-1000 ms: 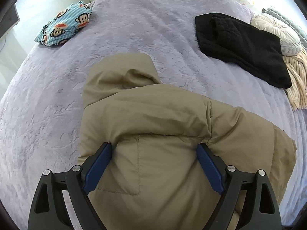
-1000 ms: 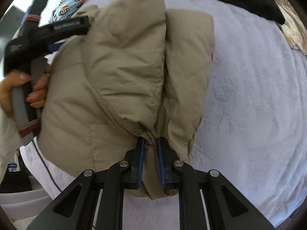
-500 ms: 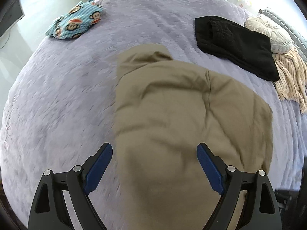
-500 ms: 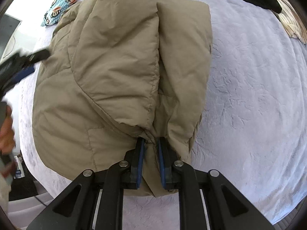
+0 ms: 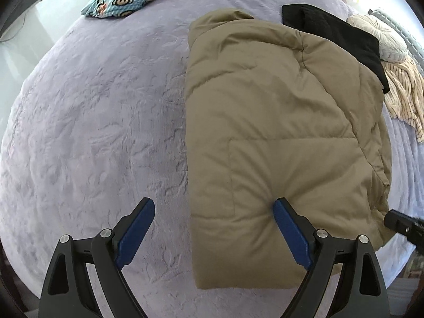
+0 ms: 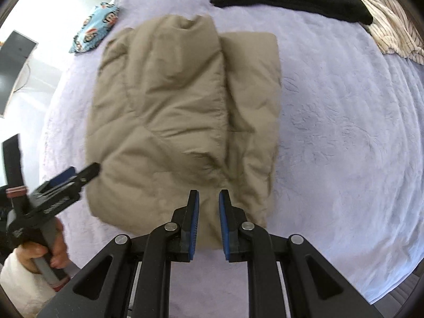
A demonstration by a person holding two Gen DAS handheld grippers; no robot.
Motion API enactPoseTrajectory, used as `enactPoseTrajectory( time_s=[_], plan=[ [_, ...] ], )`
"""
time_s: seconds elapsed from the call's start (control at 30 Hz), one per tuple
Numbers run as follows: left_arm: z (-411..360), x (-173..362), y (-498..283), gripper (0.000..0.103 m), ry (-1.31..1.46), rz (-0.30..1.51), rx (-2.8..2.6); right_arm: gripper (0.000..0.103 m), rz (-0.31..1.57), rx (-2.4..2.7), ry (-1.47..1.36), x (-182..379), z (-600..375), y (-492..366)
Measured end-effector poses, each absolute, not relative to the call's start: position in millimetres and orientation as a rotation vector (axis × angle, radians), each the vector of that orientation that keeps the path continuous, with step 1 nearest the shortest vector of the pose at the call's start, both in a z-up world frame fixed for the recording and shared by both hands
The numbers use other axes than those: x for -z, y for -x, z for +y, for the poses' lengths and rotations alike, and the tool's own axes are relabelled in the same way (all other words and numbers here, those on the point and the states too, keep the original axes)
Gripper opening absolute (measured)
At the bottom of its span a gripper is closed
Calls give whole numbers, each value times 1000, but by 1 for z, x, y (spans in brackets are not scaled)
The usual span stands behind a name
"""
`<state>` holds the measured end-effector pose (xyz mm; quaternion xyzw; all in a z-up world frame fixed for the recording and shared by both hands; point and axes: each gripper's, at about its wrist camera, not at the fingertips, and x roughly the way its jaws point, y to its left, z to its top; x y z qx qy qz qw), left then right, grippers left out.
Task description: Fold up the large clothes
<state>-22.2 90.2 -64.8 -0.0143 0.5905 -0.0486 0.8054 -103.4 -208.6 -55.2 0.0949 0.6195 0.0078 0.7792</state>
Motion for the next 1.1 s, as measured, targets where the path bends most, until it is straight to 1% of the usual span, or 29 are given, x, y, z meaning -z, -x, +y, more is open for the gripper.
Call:
enactPoseTrajectory(
  time_s=[0.27,0.4,0.5,0.53,0.57,0.63,0.8,0.87,0.9,0.97,1.03,1.1],
  plan=[
    [92,65,22,92,30,1275,152,17,1408,33,-170,80,-182,105],
    [93,67,22,92,34,1279,172,17,1332,48,-196,59,-181,96],
    [92,68,23,92,38,1284,176,17,1299,61,-180,45,-183,74],
    [91,68,22,92,37,1286,177,20,1294,67,-182,43,-184,64],
    [91,69,23,92,35,1286,177,27,1287,63,-188,43,-184,53],
    [90,73,20,92,29,1290,175,35,1267,63,-181,43,-179,35],
    [79,77,16,92,-36,1283,174,35,1156,96,-182,35,-186,-20],
    [75,77,16,92,-53,1280,173,35,1176,110,-186,41,-193,-37],
    [73,76,15,92,-54,1282,174,35,1220,120,-198,51,-200,-47],
    [70,76,15,92,-50,1286,181,35,1282,127,-217,68,-209,-57],
    [66,75,14,92,-51,1289,192,34,1303,137,-218,77,-216,-57],
    [60,76,14,92,-58,1295,207,31,1325,141,-235,87,-225,-54]
  ],
)
